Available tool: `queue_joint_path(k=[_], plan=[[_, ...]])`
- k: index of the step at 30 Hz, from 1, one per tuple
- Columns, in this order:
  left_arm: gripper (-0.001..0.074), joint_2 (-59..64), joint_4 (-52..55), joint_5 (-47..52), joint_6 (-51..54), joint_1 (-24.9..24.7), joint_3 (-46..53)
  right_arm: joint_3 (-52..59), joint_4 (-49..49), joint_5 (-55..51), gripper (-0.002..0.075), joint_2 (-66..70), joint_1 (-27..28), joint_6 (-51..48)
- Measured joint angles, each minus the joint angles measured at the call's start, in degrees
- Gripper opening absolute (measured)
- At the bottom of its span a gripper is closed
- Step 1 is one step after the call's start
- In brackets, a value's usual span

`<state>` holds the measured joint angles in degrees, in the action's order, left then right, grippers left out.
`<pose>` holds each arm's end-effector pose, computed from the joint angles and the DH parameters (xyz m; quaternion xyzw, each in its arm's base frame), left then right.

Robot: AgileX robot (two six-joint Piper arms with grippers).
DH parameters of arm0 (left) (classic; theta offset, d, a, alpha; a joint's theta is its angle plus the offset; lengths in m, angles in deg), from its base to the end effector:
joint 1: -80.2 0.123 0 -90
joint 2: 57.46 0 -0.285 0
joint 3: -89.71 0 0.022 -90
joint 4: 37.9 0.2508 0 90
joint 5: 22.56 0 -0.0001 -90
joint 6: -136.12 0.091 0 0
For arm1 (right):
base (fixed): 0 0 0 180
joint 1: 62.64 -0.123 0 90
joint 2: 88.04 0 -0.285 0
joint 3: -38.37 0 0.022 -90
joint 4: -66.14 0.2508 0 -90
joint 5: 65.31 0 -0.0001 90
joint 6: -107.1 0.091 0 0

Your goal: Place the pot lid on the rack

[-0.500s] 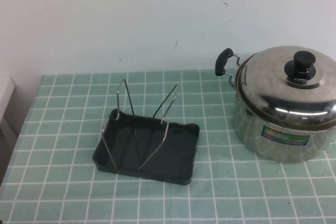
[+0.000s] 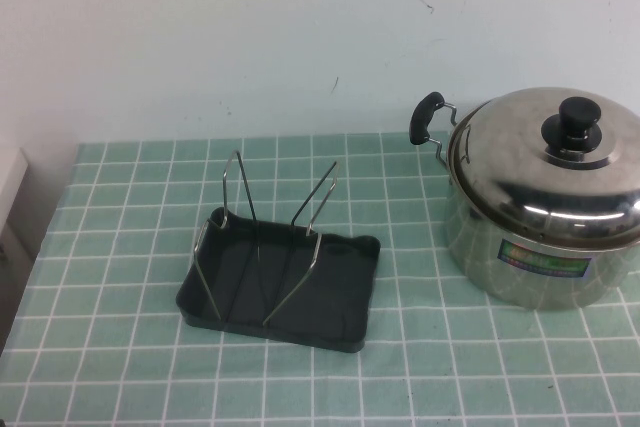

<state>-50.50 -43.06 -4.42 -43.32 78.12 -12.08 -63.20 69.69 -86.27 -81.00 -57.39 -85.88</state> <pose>0.0536 -0.0045 0.1796 -0.0068 0.7839 -0.0457 0.6192 0.0526 -0.0028 0.1739 -0.0375 0.7998 -0.0690 0.5951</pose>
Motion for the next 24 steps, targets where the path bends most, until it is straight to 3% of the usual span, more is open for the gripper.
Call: queue_joint_path(k=[16,24], plan=[[-0.0002,0.0,0.11,-0.68,0.0,0.0,0.0,0.0,0.0,0.37,-0.0002,0.0,0.0,0.0],[-0.0002,0.0,0.22,-10.38,0.0,0.0,0.23,0.38,0.0,10.4,-0.0002,0.0,0.0,0.0]])
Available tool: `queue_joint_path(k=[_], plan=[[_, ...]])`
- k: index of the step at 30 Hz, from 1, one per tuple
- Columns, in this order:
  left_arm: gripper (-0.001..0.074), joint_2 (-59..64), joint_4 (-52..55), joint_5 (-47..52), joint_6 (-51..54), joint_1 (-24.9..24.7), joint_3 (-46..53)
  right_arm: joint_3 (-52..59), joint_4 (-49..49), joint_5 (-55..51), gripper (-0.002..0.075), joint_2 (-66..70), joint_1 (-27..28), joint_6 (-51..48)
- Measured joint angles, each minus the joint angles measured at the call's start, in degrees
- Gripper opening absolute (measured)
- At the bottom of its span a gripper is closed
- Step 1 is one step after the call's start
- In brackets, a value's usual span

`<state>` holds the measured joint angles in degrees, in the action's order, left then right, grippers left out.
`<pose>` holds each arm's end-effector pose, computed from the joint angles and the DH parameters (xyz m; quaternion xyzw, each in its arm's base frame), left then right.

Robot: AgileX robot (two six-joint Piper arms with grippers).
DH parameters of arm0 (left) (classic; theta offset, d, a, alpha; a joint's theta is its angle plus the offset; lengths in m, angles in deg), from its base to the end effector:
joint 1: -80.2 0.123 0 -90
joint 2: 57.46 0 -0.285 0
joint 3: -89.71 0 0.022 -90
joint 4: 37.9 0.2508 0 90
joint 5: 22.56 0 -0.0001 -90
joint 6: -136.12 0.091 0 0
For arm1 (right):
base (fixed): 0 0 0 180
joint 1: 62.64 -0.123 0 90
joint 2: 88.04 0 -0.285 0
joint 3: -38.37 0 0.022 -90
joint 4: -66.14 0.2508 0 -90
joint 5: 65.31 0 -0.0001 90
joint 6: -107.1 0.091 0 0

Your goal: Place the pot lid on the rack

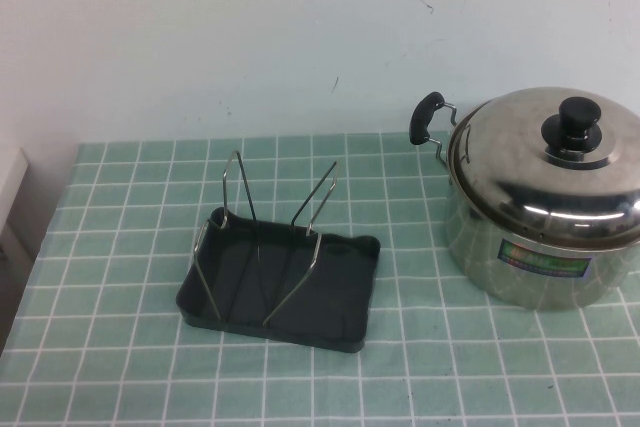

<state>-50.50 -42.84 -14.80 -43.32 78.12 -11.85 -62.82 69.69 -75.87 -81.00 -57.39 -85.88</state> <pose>0.0561 -0.0031 0.1945 -0.0103 0.7261 -0.0427 0.6862 0.0560 -0.0041 0.1878 -0.0314 0.7448 -0.0813 0.6616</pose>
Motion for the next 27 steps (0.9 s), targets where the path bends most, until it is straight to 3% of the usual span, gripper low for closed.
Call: queue_joint_path(k=[8,13,22,27], plan=[[-0.0002,0.0,0.0,-26.2,0.0,0.0,0.0,0.0,0.14,20.63,-0.0002,0.0,0.0,0.0],[-0.0002,0.0,0.0,-36.41,0.0,0.0,0.0,0.0,1.93,26.54,-0.0002,0.0,0.0,0.0],[-0.0002,0.0,-1.87,-39.52,-2.31,0.0,0.0,0.0,4.47,38.73,-0.0002,0.0,0.0,1.13],[-0.0002,0.0,4.02,-29.16,-2.72,0.0,-4.66,-5.41,-4.53,28.02,-0.0002,0.0,0.0,0.87]])
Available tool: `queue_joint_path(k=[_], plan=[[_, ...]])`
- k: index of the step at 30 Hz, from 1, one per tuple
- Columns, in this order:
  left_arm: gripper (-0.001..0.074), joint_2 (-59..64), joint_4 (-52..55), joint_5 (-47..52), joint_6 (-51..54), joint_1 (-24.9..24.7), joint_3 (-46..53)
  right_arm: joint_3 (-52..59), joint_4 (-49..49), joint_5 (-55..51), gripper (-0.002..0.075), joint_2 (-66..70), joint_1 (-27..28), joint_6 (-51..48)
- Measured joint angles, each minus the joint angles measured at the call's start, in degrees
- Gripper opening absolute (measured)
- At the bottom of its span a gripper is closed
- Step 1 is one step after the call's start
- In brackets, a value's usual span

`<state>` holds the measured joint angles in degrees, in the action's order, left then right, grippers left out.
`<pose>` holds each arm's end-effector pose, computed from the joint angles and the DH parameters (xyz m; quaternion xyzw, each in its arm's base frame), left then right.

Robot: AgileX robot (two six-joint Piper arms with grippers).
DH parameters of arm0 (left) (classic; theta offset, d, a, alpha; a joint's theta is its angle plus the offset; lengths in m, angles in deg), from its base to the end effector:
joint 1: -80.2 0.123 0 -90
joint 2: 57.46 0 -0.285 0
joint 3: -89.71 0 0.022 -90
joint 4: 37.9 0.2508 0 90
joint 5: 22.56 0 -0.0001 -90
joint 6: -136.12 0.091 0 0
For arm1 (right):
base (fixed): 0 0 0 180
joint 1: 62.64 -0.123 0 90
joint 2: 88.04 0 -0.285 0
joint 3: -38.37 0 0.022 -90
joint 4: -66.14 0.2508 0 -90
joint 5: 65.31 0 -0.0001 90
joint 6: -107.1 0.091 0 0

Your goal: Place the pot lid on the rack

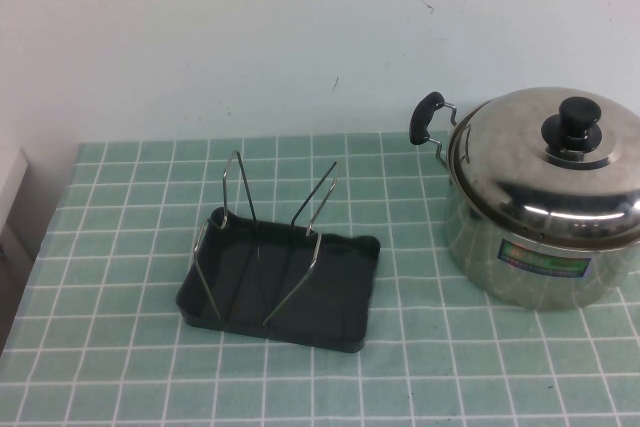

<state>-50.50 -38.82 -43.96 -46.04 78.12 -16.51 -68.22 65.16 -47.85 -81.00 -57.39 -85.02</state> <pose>0.0394 -0.0009 0.2659 -0.0066 0.4950 -0.0372 0.8681 0.0418 -0.0034 0.2625 -0.0377 0.5211 -0.1343 0.8420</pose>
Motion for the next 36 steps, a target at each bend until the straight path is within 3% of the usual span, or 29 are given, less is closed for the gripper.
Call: queue_joint_path(k=[4,9,13,19,25,29,36], plan=[[-0.0002,0.0,7.36,4.74,-2.86,0.0,-6.25,-5.53,-8.73,-5.65,-0.0002,0.0,0.0,-0.21],[-0.0002,2.71,10.12,2.76,-6.99,0.0,-9.43,-9.17,-12.07,-5.55,-0.0002,6.59,0.0,4.03],[-0.0002,7.96,12.13,-2.79,-7.48,0.0,-9.69,-11.19,-13.74,-0.91,-0.0002,16.1,0.0,7.35],[-0.0002,15.02,16.14,-8.1,-9.3,0.0,-9.69,-16.29,-23.65,7.85,-0.0002,33.41,0.0,15.27],[-0.0002,21.16,21.68,-9.97,-14.8,0.0,-9.69,-21.0,-34.18,24.81,-0.0002,51.84,-0.77,24.53],[-0.0002,25.12,23.69,-10.37,-20.84,0.0,-9.69,-24.42,-35.34,26.11,-0.0003,61.52,-2.52,26.44],[-0.0002,30.79,24.46,-10.37,-22.68,0.0,-9.69,-28.77,-34.52,26.22,-0.0003,72.86,-4.89,26.8]])
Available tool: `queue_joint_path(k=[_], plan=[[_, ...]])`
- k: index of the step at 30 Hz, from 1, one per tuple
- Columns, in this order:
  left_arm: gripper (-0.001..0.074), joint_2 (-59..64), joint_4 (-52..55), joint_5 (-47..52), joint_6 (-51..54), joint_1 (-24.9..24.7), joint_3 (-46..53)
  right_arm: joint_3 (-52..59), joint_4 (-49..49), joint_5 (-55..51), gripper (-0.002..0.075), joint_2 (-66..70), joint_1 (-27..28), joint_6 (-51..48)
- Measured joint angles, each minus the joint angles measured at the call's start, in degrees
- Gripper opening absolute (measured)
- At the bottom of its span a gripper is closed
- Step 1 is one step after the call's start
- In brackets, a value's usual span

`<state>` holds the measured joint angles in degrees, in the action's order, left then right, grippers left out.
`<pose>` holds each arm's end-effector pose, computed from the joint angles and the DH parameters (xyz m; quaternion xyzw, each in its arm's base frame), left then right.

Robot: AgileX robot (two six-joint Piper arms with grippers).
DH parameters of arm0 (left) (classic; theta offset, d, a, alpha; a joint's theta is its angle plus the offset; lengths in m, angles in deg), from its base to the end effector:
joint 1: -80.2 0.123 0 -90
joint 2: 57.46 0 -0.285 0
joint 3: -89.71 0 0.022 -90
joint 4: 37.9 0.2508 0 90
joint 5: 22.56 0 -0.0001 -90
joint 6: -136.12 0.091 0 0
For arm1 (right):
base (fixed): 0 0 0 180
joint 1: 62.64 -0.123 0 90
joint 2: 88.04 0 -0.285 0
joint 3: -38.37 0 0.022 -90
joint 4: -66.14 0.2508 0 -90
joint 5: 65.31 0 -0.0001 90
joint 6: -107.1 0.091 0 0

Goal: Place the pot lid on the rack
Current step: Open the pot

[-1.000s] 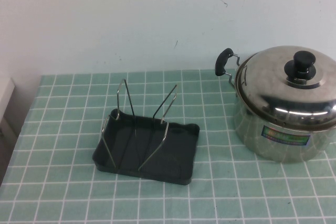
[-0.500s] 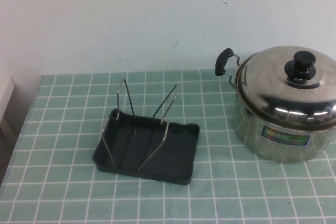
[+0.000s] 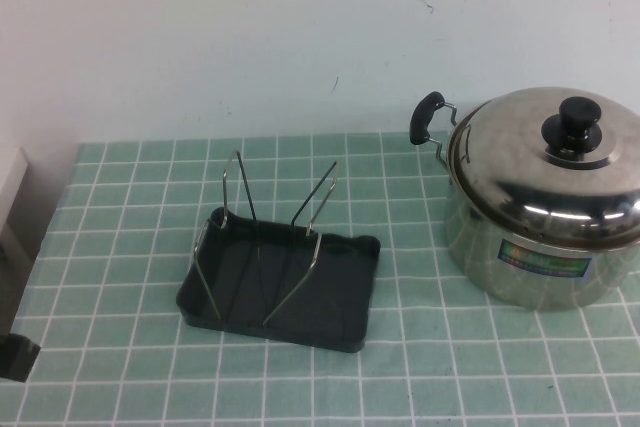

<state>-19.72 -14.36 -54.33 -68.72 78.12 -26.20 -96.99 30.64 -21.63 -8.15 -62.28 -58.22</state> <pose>0.1086 -0.0231 0.2946 0.0729 0.5879 -0.1084 0.7983 0.2525 0.0349 0.2843 -0.2198 0.6520 0.0593 0.7233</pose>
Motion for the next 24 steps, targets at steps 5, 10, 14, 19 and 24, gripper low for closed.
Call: queue_joint_path(k=[5,10,14,19,24], plan=[[-0.0002,2.91,0.0,0.0,0.0,0.0,0.0,-2.73,0.69,2.4,0.0017,6.98,-0.16,0.33],[-0.0002,4.31,0.0,-0.95,0.0,0.0,0.0,-5.55,1.06,5.17,0.0293,11.31,-0.25,0.41],[-0.0002,4.31,0.0,-1.22,0.0,0.0,0.0,-7.18,1.28,5.67,0.0531,14.43,-0.25,0.41],[-0.0002,4.36,0.0,-1.22,0.0,0.0,0.0,-7.44,0.12,5.91,0.0601,19.51,-0.25,2.07],[-0.0002,4.36,0.0,-1.22,0.0,0.0,0.0,-7.53,0.02,8.17,0.061,24.17,-0.25,2.44]])
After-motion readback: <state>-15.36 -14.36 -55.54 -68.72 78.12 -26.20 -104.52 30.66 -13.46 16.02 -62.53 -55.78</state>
